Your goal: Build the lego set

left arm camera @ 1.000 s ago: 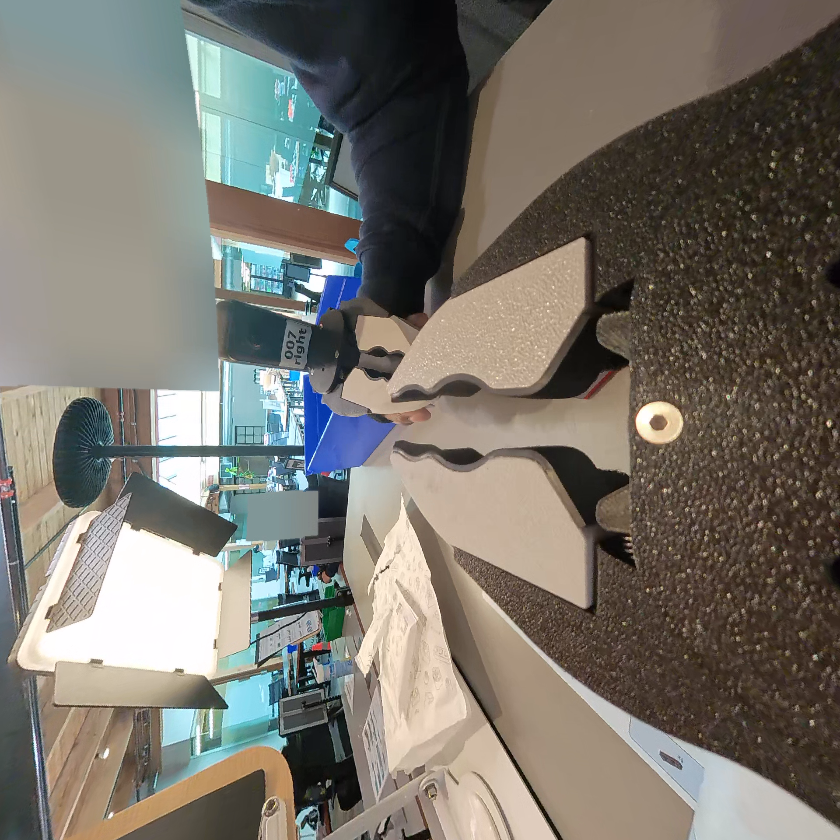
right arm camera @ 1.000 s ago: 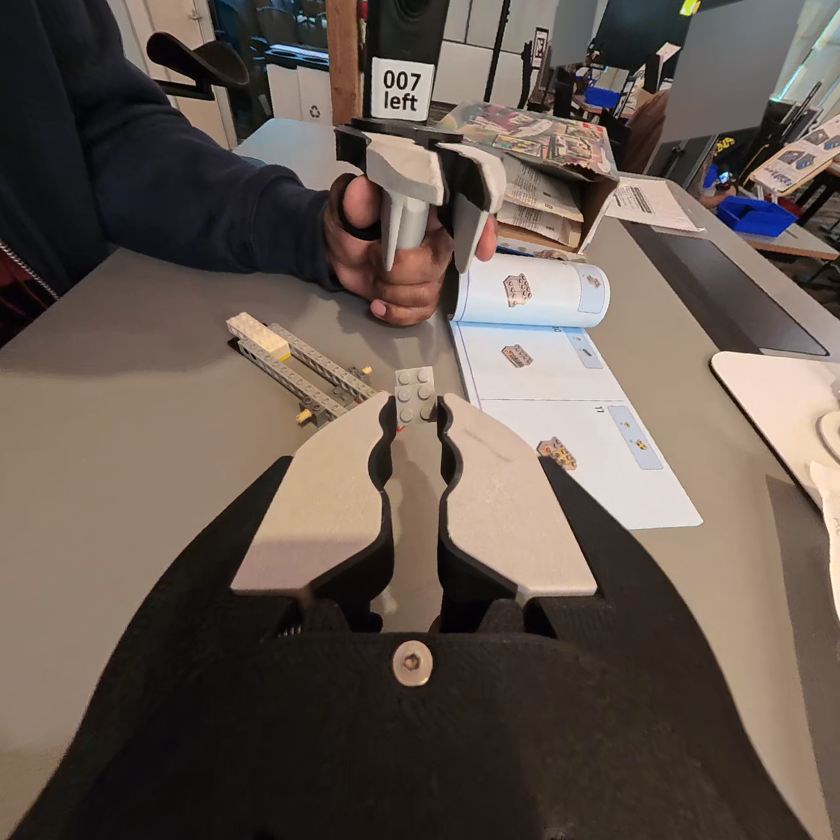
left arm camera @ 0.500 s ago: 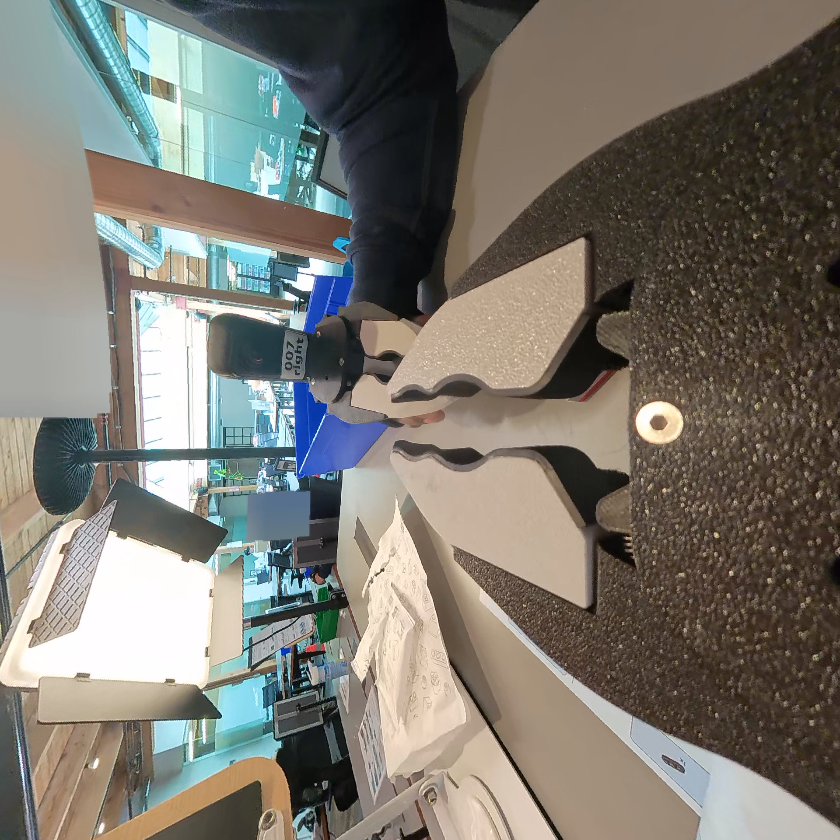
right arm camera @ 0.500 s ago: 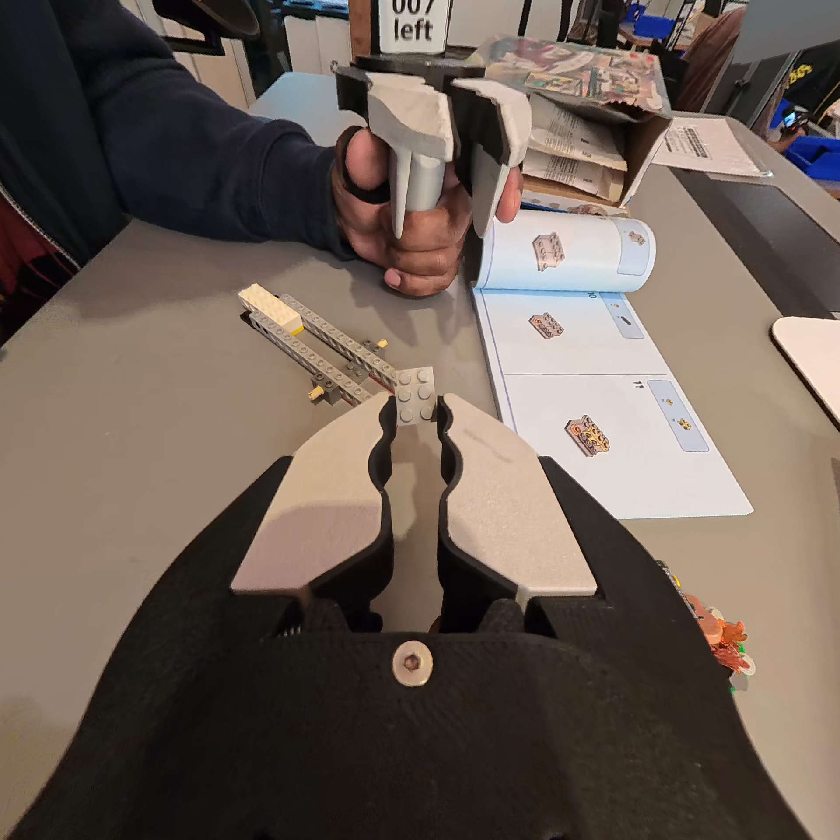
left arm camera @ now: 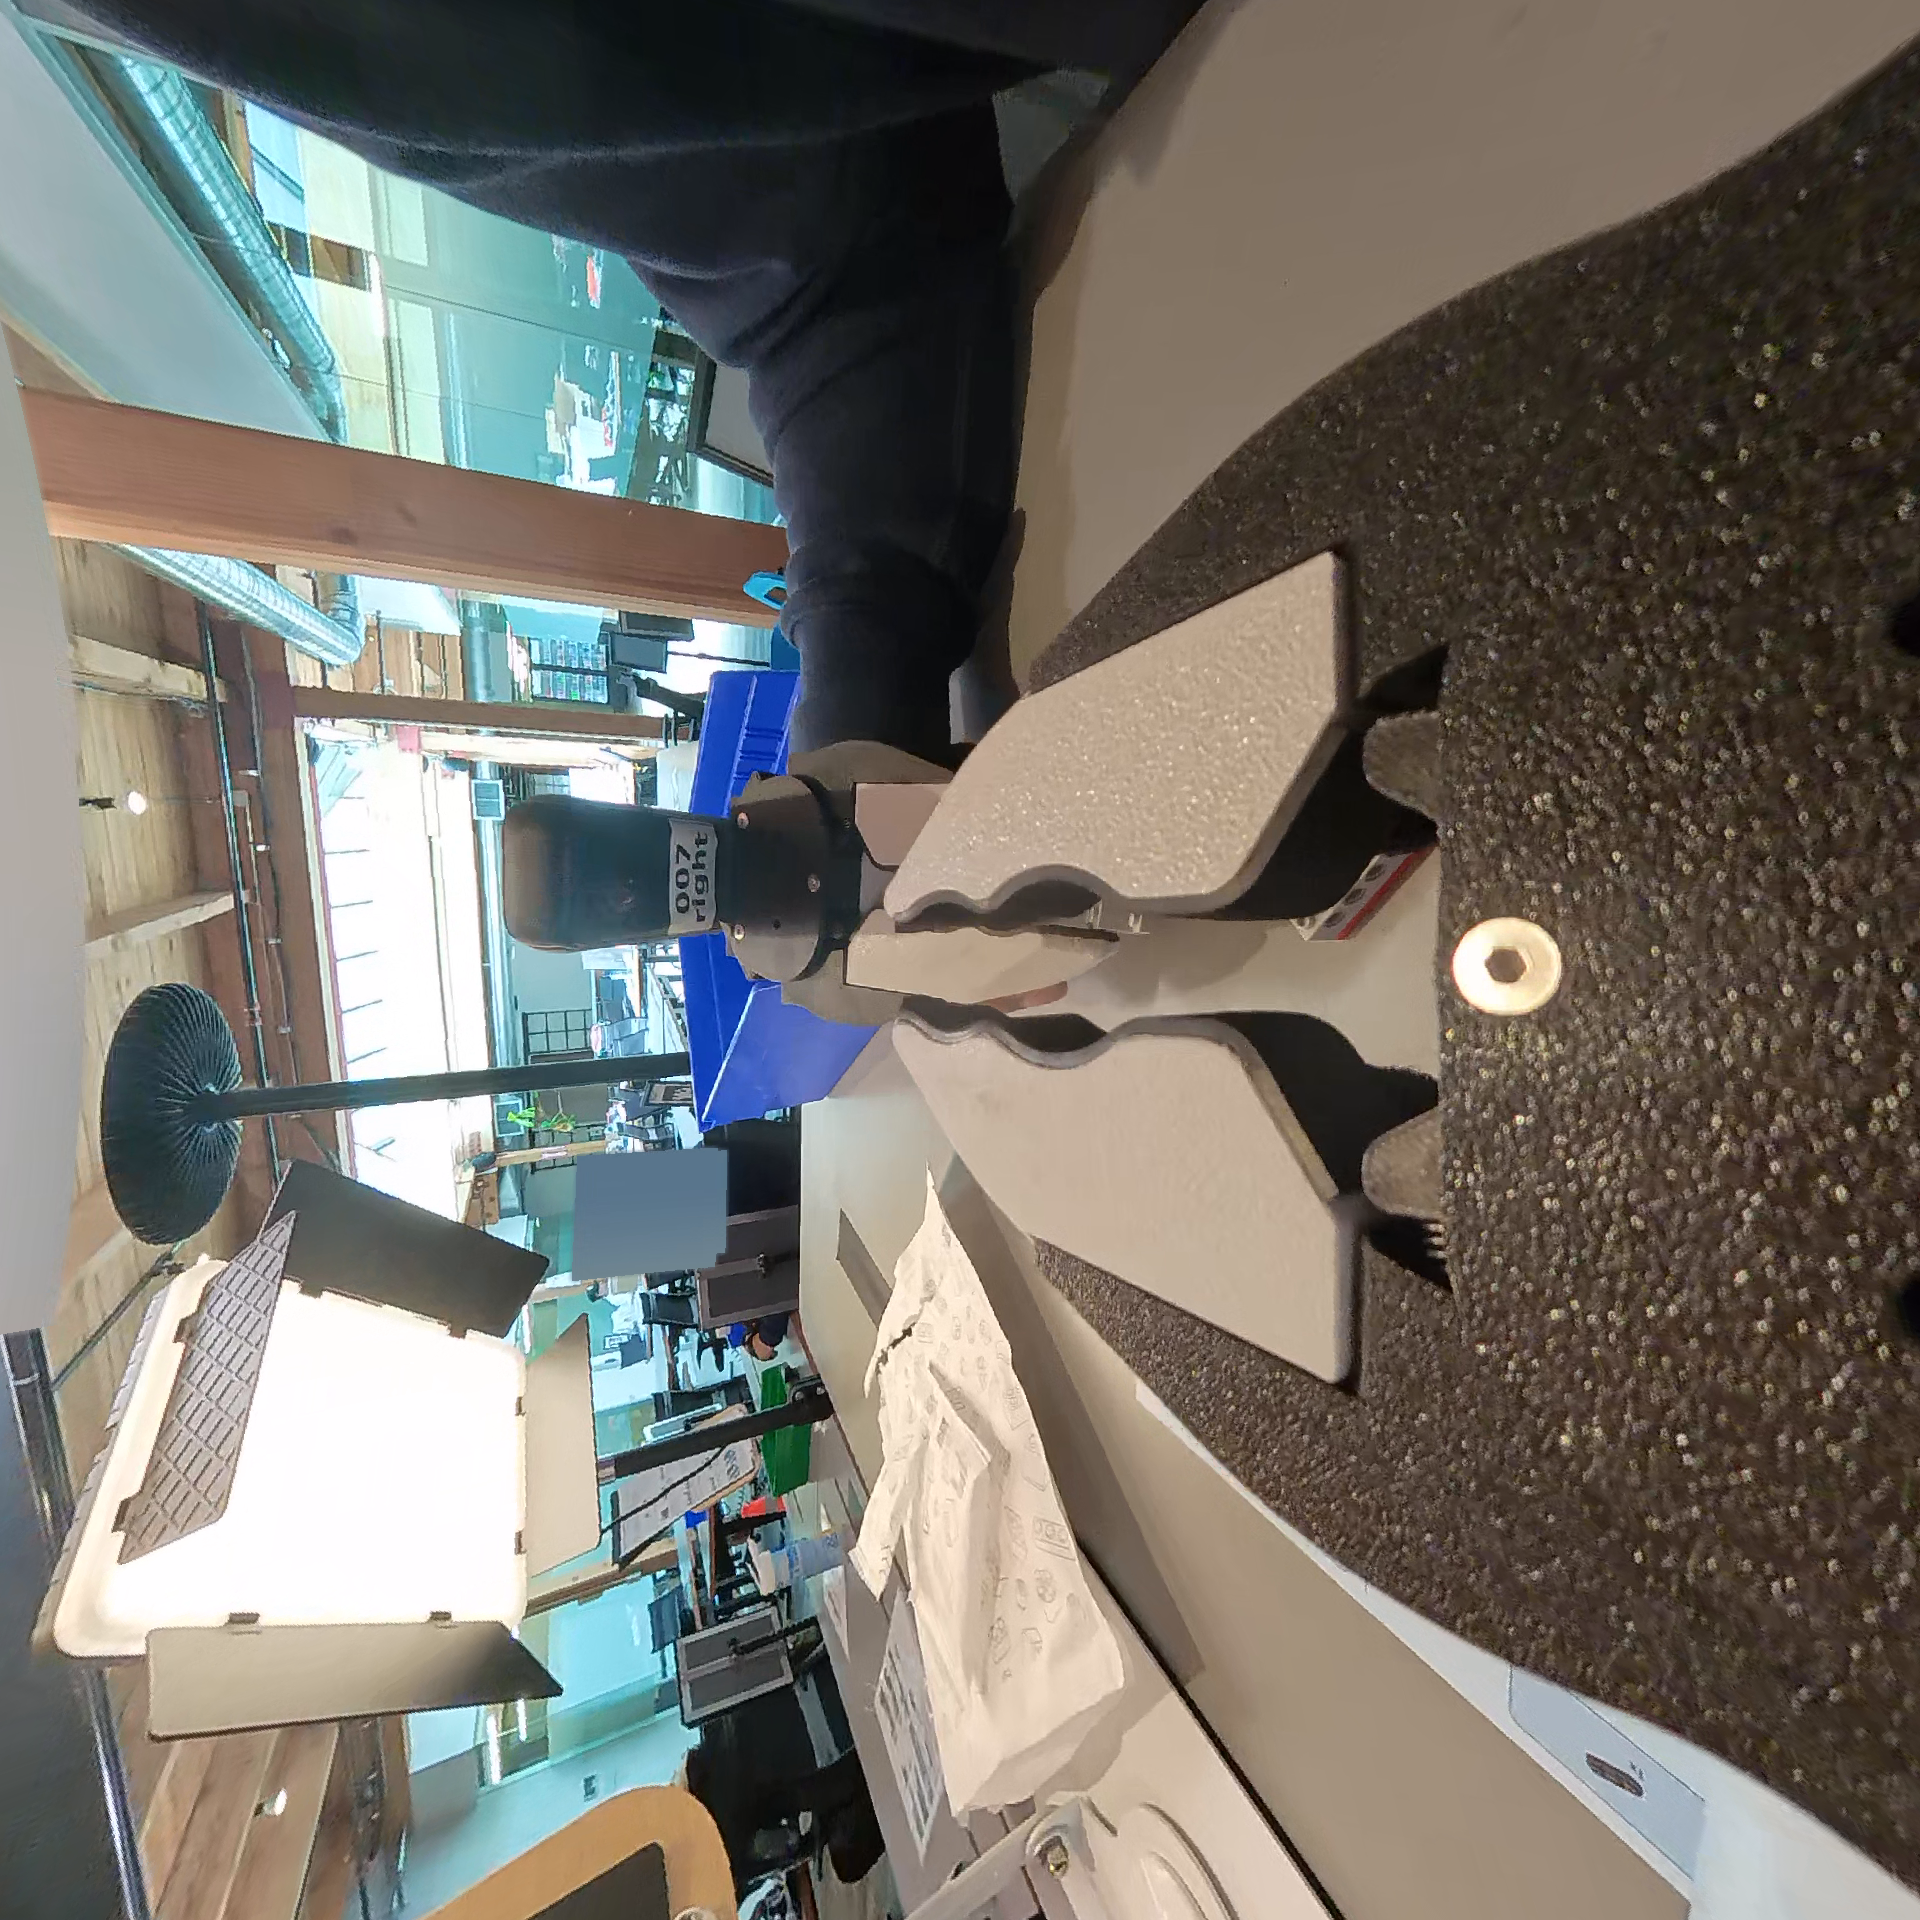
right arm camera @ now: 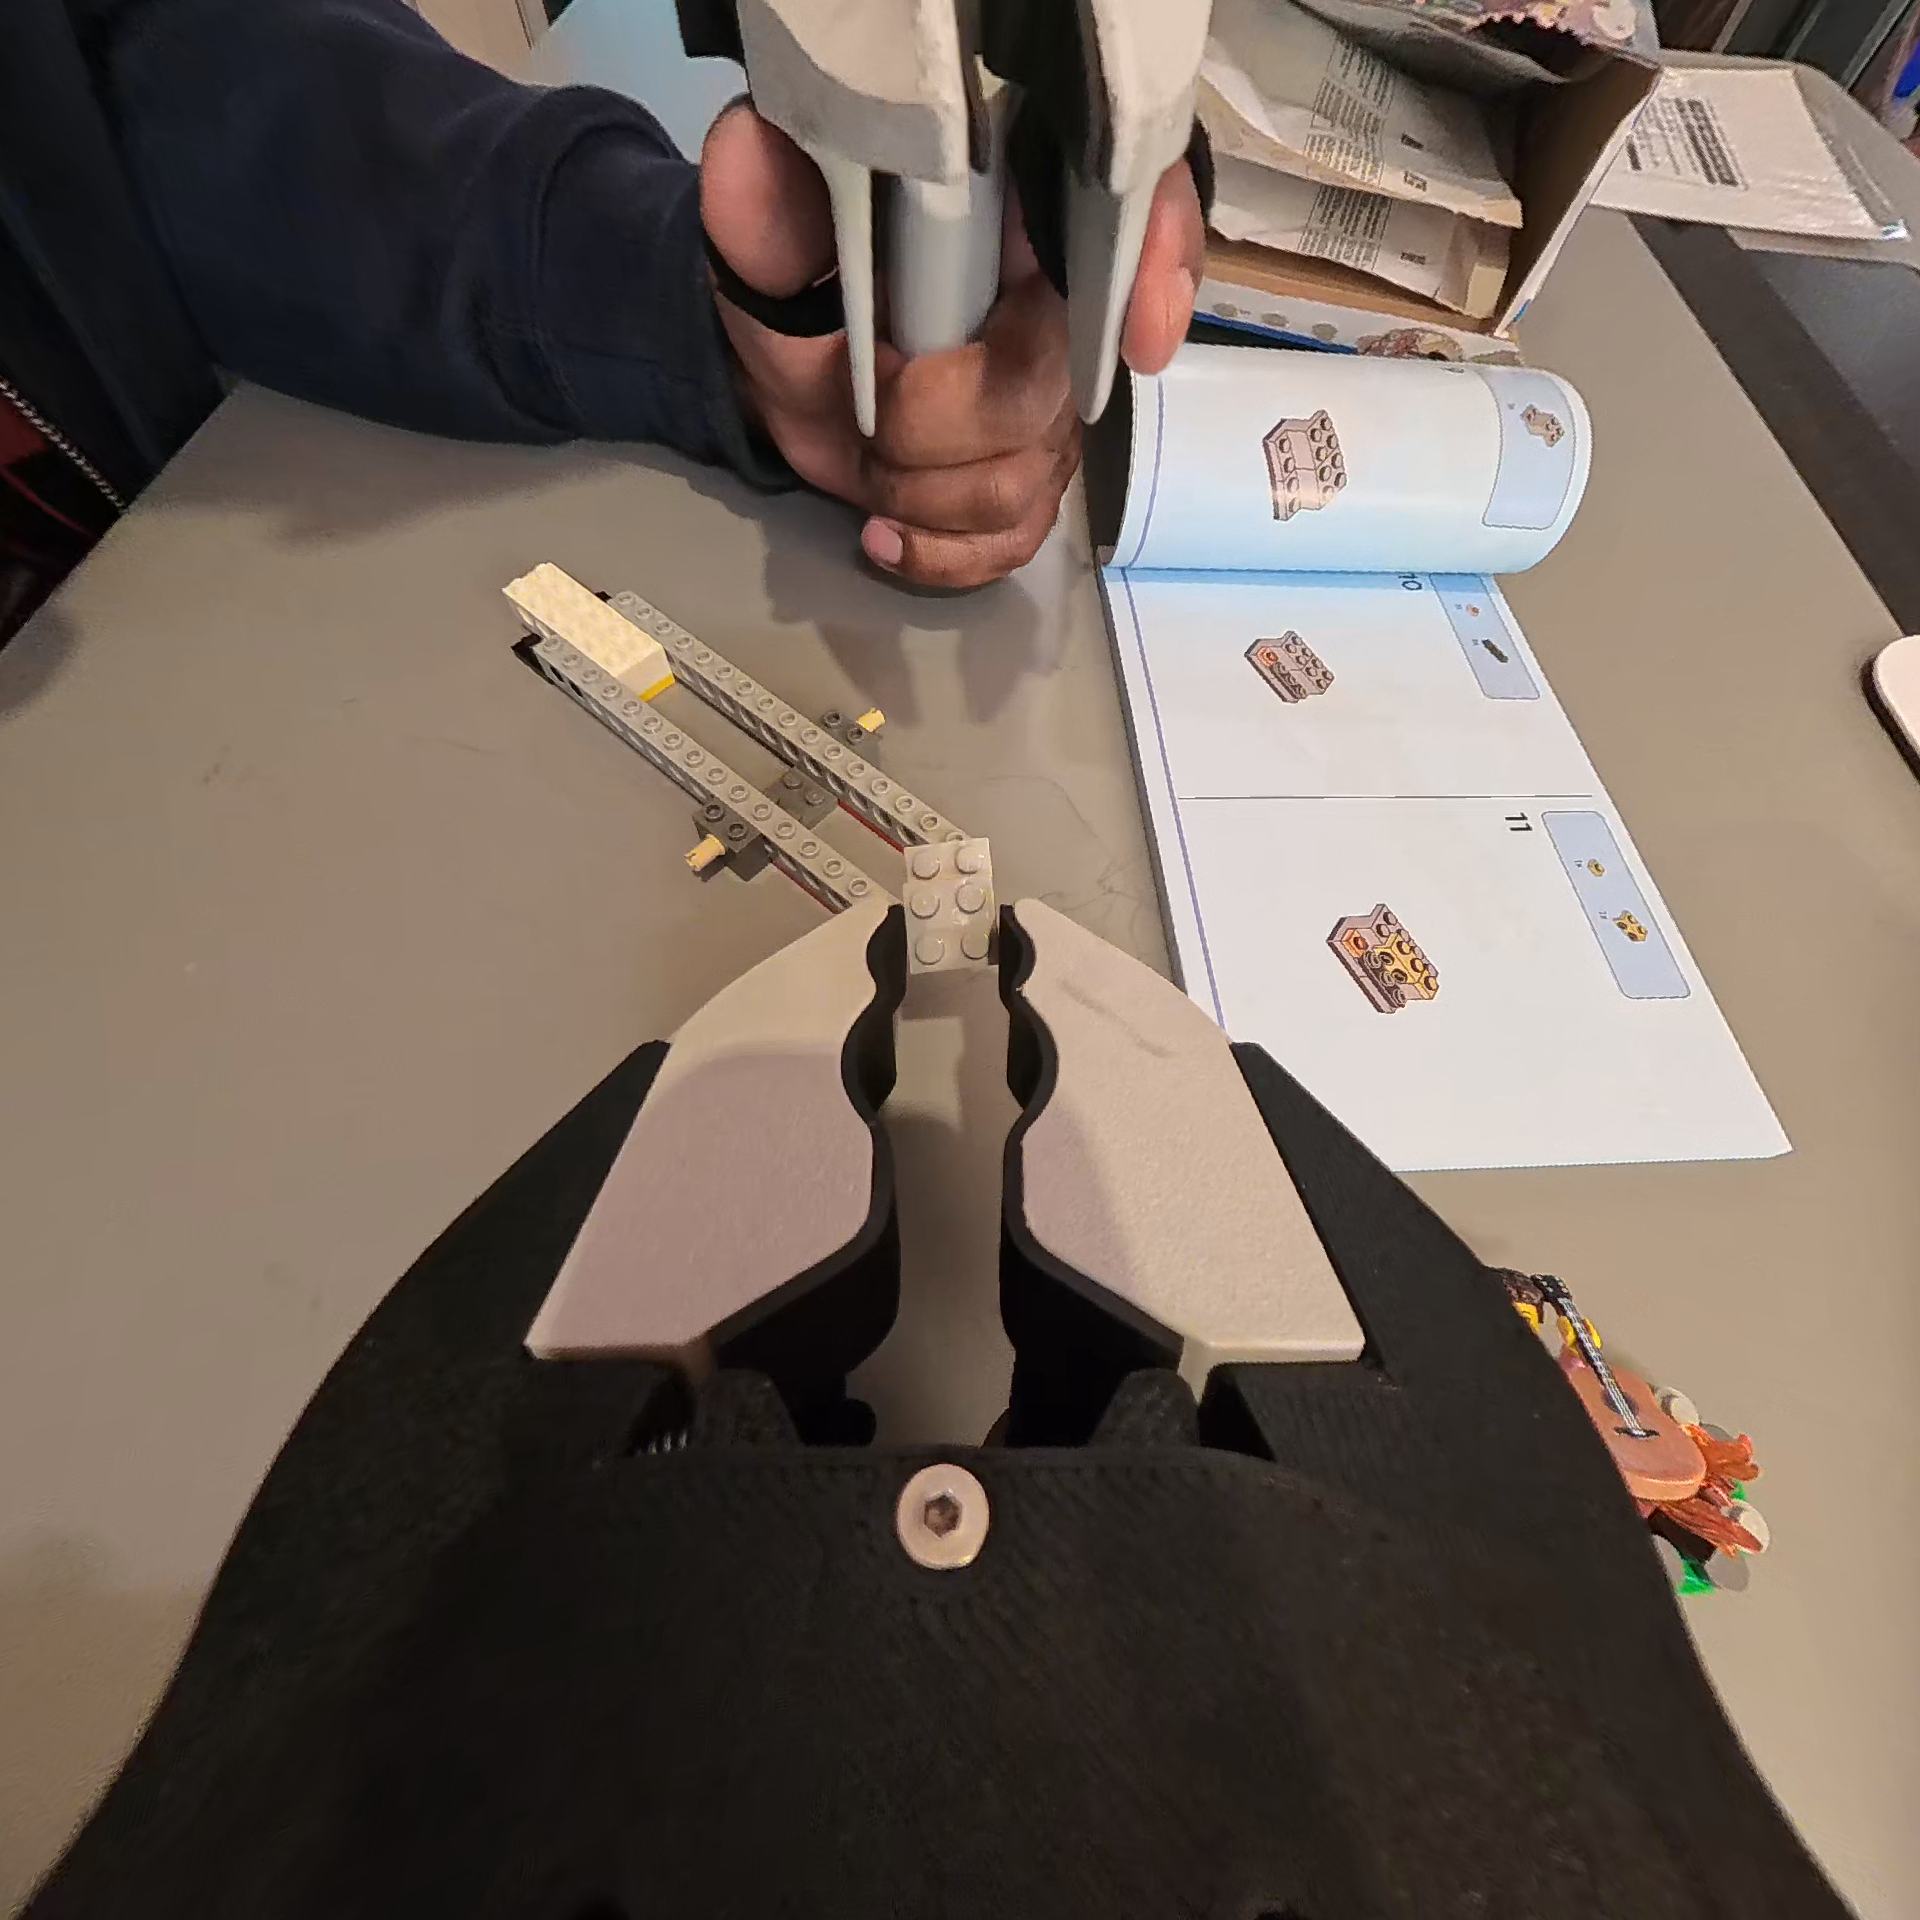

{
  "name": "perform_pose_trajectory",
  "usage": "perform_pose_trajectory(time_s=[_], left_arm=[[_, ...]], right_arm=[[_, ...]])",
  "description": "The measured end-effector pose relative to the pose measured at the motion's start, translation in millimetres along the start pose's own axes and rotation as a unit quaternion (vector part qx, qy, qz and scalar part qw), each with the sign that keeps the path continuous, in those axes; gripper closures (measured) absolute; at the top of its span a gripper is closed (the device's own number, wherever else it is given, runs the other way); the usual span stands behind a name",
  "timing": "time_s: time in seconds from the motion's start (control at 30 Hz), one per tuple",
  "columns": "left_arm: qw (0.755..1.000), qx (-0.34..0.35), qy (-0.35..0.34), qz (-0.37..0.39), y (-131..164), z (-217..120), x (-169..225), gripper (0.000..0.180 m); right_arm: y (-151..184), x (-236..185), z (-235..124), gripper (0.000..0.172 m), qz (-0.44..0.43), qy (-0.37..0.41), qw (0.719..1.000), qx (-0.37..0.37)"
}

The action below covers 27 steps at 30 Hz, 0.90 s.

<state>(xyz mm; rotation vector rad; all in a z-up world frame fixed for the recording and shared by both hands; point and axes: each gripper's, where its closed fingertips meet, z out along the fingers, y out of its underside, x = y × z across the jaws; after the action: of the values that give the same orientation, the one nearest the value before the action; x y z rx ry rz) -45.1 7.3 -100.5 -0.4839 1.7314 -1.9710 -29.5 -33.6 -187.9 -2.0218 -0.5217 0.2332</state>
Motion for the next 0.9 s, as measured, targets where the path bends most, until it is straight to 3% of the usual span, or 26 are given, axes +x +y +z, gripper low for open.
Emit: perform_pose_trajectory(time_s=[0.77, 0.83, 0.9], left_arm=[[1.000, -0.005, 0.002, -0.013, 3, 2, -3, 0.167], [0.999, -0.011, 0.000, -0.031, 5, 3, -5, 0.166], [0.995, -0.017, 0.023, -0.097, 7, 5, -3, 0.158]], right_arm=[[0, 2, 1, 0.155, 0.004, 0.005, 1.000, -0.002], [-3, 3, -2, 0.155, 0.000, 0.012, 1.000, 0.014], [-11, 3, -6, 0.155, -0.008, 0.020, 0.999, 0.033]])
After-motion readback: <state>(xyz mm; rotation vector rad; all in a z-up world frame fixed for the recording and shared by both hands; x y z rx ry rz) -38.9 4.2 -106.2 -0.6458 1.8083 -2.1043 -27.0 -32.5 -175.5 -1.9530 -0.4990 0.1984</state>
